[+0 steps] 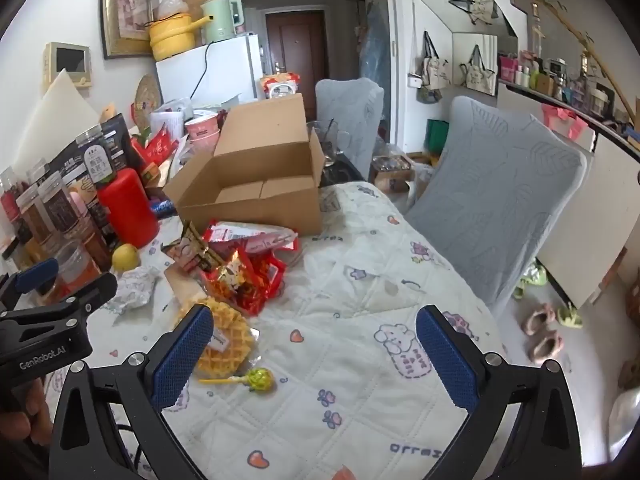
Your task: Organize snacks
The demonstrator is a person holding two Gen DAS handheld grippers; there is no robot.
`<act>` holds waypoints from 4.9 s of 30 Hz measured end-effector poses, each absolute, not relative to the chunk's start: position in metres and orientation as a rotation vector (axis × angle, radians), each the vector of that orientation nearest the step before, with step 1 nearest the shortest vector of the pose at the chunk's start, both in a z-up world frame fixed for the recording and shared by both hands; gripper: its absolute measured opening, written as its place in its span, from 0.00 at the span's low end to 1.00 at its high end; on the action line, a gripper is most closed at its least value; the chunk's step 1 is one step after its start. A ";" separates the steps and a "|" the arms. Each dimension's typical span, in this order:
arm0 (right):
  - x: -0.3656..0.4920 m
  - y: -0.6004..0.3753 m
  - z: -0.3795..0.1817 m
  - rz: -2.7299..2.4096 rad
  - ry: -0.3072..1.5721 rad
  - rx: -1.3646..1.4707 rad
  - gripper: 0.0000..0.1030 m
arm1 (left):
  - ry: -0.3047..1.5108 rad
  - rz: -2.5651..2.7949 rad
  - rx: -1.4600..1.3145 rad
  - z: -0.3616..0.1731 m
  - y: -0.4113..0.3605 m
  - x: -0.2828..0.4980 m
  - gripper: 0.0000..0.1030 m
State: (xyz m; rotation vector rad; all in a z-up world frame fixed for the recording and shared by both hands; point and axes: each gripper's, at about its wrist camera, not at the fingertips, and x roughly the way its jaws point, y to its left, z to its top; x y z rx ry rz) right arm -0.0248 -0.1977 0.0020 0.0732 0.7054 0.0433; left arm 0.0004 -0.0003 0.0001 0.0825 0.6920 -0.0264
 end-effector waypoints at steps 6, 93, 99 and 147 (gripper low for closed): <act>-0.021 -0.199 -0.002 0.041 0.705 0.069 1.00 | 0.690 -0.026 0.079 0.000 -0.005 0.001 1.00; -0.026 -0.189 -0.003 0.081 0.682 0.055 1.00 | 0.695 -0.095 0.023 0.000 0.005 -0.009 1.00; -0.032 -0.184 -0.015 0.126 0.703 0.050 1.00 | 0.708 -0.099 0.001 -0.009 0.015 -0.017 1.00; 0.011 -0.196 -0.125 0.377 0.917 0.091 0.27 | 0.903 -0.259 -0.154 -0.091 0.014 0.015 1.00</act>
